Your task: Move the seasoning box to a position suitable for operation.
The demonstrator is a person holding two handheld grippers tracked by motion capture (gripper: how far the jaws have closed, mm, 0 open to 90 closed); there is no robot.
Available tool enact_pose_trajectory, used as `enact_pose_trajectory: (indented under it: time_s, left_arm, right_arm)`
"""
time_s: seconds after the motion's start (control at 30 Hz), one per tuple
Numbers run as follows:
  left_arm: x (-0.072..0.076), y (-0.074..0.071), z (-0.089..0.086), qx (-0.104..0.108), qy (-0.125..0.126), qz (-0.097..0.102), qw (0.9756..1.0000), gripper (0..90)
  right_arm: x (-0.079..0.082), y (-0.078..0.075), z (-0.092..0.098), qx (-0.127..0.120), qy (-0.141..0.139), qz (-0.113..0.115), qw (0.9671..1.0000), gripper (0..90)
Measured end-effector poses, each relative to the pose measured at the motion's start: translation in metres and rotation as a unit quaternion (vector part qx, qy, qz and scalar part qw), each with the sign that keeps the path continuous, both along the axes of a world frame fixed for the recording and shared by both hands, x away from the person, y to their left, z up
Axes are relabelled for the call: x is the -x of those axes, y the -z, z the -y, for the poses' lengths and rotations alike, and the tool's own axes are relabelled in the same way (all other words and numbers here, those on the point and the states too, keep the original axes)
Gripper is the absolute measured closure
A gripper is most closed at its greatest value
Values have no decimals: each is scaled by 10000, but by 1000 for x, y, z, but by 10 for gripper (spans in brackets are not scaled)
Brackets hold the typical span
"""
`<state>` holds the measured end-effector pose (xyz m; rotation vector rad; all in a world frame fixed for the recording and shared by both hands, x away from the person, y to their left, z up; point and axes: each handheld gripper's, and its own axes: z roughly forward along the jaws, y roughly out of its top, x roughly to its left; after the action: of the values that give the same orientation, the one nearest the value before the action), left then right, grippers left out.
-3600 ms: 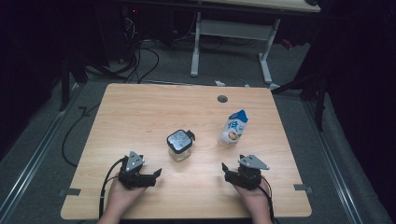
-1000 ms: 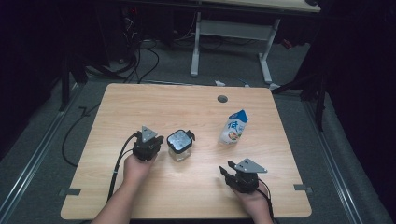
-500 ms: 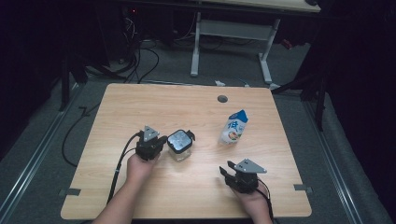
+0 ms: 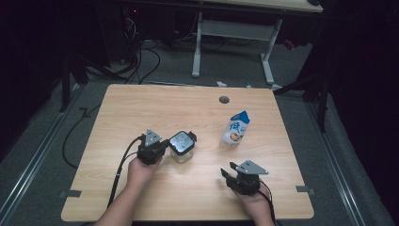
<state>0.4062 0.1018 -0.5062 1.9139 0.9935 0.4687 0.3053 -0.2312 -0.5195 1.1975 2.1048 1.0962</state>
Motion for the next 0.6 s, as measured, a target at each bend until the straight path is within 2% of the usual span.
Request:
enact_pose_trajectory:
  time_s: [0.6]
  left_arm:
    - [33,-8,10,79,210,137,9997,880]
  right_arm:
    - [0,1,-1,1,-15,-40,10000,519]
